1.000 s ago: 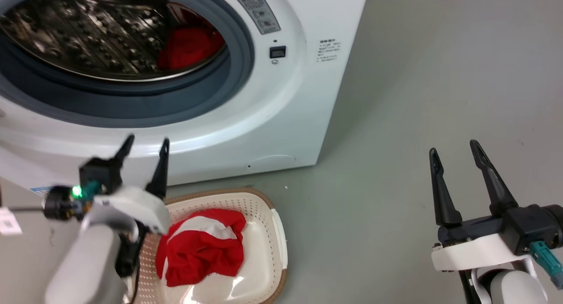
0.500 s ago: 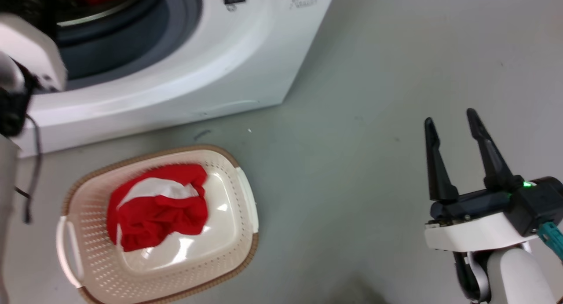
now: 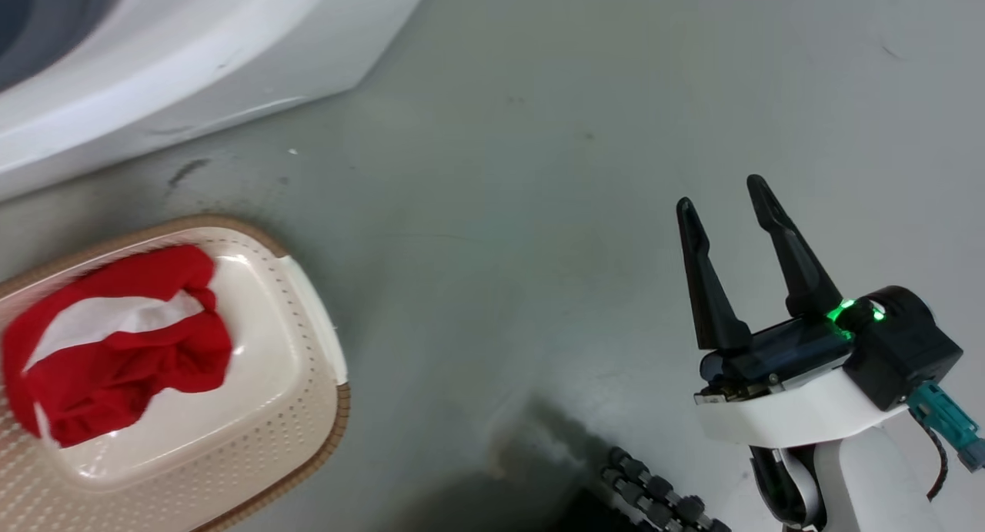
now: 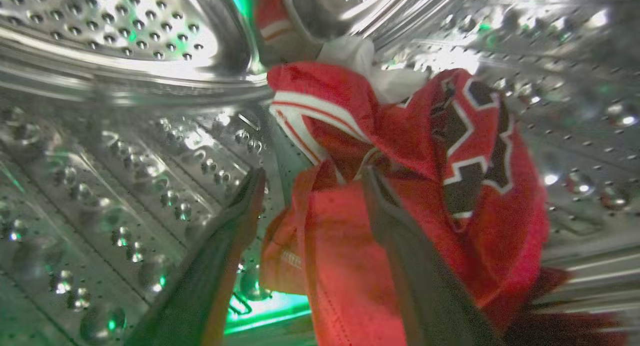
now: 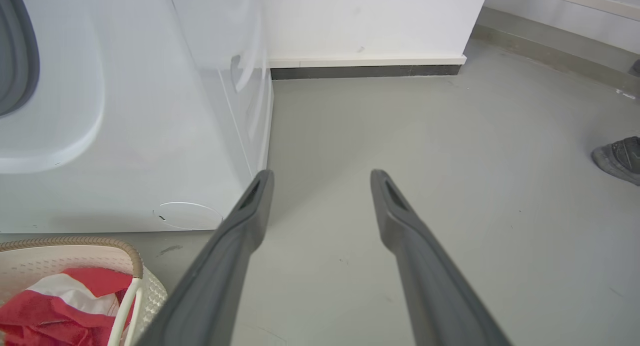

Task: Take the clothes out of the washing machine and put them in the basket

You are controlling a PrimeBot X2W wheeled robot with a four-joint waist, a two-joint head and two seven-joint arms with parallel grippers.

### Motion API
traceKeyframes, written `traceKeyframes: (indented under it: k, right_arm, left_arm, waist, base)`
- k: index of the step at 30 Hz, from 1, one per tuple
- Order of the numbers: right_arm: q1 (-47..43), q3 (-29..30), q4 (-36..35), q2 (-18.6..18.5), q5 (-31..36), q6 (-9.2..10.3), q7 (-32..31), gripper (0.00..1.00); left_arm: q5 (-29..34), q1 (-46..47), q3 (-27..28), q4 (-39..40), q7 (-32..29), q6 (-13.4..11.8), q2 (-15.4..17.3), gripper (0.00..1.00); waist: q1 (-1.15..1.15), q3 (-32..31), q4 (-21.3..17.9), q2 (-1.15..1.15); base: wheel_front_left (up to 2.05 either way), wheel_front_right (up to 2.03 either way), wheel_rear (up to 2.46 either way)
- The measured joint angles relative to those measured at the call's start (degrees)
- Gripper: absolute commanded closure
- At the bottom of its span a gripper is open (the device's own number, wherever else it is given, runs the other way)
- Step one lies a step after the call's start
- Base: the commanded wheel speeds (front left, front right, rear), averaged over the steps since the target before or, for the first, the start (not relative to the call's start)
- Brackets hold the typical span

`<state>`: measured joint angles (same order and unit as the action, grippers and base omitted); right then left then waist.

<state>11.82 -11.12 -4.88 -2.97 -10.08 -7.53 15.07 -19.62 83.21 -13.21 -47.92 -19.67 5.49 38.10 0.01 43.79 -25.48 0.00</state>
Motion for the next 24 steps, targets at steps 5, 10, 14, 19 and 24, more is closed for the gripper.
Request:
traceKeyframes:
  k: [5,10,14,19,24]
  right_arm:
    - [-0.53,-0.25,-0.89,0.01,-0.35,0.00,0.01,0.00]
    - [-1.89,-0.65,-1.88,0.01,-0.55,0.00,0.01,0.00]
    - [-2.38,-1.10,-2.50,0.01,-0.54,0.00,0.01,0.00]
    - [-2.44,-1.31,-3.42,0.01,-0.78,0.00,0.00,0.00]
    - [-2.43,-1.45,-3.68,0.02,-0.94,0.00,0.01,0.00]
  left_arm:
    - [2.01,4.67,-3.07,-4.36,-5.05,0.16,-0.18,0.00]
    - [2.85,7.23,-4.54,-8.87,-7.39,0.04,-0.67,0.00]
    - [4.31,8.29,-6.53,-11.91,-9.66,0.08,-0.71,0.00]
    - [4.21,10.22,-7.25,-14.61,-11.36,0.57,-1.08,1.00]
    - [4.16,11.41,-8.20,-15.34,-9.57,1.05,-1.30,1.00]
  waist:
    - [0.00,2.43,-2.32,0.00]
    - [0.00,3.28,-3.04,0.00]
    - [0.00,3.80,-3.00,0.00]
    - [-0.01,4.28,-2.96,0.00]
    - [-0.01,4.71,-2.77,0.00]
  base:
    - [0.00,0.00,0.00]
    - [0.00,0.00,0.00]
    - [0.00,0.00,0.00]
    - [0.00,0.00,0.00]
    - [0.00,0.00,0.00]
